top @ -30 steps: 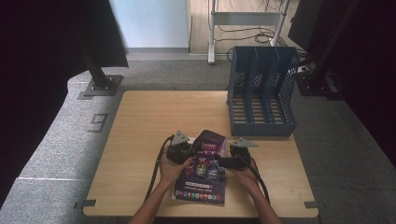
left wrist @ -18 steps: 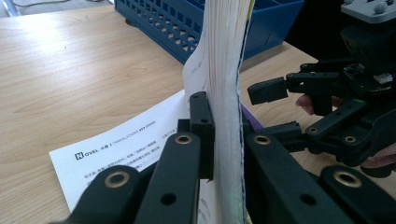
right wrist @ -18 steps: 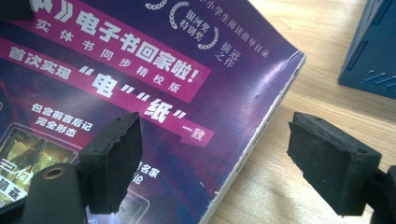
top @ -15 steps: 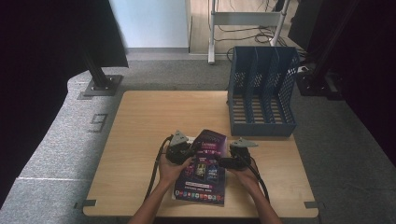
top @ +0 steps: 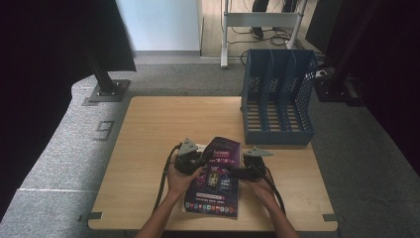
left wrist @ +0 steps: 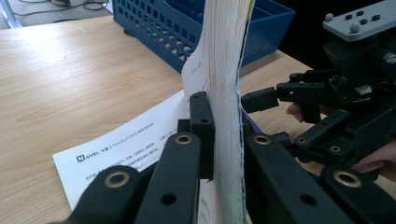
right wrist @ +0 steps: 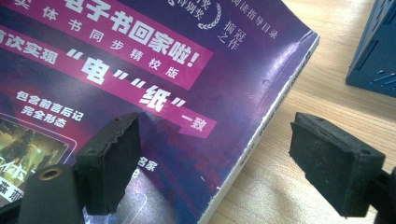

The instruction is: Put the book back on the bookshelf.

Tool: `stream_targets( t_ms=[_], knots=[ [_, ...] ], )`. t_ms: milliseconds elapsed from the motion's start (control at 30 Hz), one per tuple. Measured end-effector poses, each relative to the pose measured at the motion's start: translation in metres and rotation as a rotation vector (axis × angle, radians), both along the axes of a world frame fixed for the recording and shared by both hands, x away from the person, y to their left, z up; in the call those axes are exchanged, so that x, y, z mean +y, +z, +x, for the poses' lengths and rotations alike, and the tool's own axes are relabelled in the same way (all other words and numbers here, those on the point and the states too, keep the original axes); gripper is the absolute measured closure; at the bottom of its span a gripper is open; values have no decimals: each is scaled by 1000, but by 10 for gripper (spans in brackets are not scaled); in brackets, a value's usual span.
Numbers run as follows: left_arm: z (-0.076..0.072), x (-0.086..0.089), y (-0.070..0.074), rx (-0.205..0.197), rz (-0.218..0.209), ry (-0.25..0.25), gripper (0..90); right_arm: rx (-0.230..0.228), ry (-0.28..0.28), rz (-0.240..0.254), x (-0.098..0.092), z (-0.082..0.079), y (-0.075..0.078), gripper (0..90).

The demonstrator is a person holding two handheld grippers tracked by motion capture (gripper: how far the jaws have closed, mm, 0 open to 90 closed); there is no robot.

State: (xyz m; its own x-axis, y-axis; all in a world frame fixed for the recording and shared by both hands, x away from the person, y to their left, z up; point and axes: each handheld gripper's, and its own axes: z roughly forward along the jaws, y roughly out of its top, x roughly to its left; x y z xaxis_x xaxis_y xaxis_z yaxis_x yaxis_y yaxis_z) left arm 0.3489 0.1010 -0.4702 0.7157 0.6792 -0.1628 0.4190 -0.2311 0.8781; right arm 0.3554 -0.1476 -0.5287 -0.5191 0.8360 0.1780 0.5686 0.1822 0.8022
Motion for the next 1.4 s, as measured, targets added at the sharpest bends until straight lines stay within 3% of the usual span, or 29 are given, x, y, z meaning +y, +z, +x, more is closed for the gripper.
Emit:
stream_targets(
  t_ms=[1400],
  knots=[
    [-6, 2, 6, -26, -23, -12, 867, 17, 28, 40, -2, 1, 1, 122]
  ],
)
